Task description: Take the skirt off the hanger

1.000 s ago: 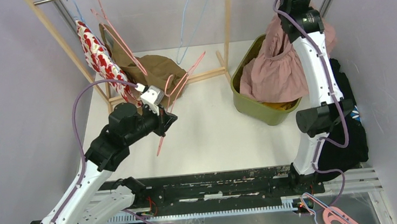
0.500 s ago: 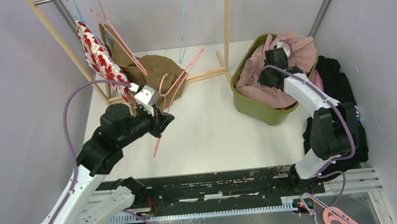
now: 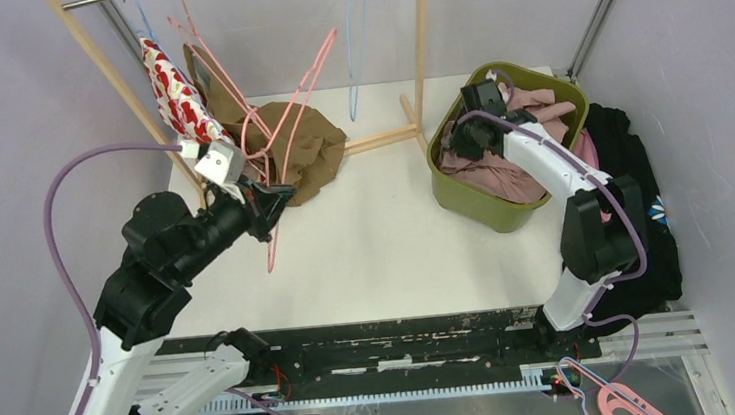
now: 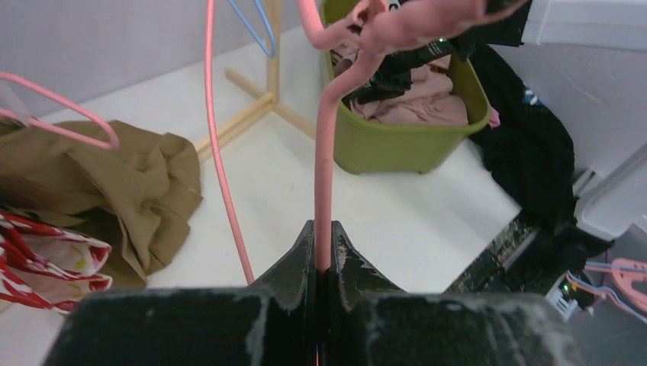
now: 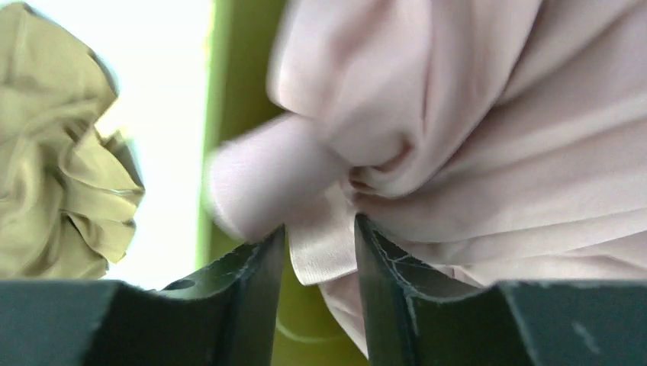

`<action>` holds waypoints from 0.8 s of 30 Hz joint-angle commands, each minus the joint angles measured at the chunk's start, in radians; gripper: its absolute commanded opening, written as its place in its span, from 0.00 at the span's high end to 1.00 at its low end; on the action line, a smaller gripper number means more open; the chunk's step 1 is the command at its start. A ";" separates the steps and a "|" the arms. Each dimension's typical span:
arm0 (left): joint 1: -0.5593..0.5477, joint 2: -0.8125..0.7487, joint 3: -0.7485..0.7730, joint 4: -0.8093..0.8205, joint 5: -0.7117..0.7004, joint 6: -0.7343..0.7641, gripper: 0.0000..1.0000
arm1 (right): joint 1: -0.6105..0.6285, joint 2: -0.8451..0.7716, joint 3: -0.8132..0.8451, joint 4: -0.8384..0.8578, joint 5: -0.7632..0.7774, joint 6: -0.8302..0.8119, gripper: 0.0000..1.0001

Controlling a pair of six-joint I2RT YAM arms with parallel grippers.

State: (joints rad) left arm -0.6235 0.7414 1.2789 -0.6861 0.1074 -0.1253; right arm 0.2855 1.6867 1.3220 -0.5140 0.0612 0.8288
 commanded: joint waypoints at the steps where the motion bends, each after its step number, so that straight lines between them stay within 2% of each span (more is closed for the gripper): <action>1: 0.000 0.077 0.118 0.028 -0.097 0.049 0.97 | -0.003 0.042 0.258 -0.163 0.182 -0.129 0.51; 6: 0.001 0.165 0.191 0.022 -0.199 0.055 0.97 | 0.000 0.049 0.389 -0.182 0.259 -0.175 0.42; 11: 0.002 0.291 0.249 0.072 -0.297 0.041 0.97 | 0.017 0.048 0.496 -0.207 0.307 -0.269 0.40; 18: 0.017 0.541 0.441 0.141 -0.442 0.020 0.97 | 0.035 -0.041 0.452 -0.171 0.316 -0.328 0.40; 24: 0.127 0.731 0.616 0.186 -0.399 -0.036 0.97 | 0.044 -0.090 0.382 -0.128 0.304 -0.355 0.40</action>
State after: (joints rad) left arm -0.5713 1.4105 1.7725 -0.6128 -0.2825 -0.1261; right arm 0.3218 1.6608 1.7306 -0.6987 0.3492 0.5129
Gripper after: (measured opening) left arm 0.069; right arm 0.600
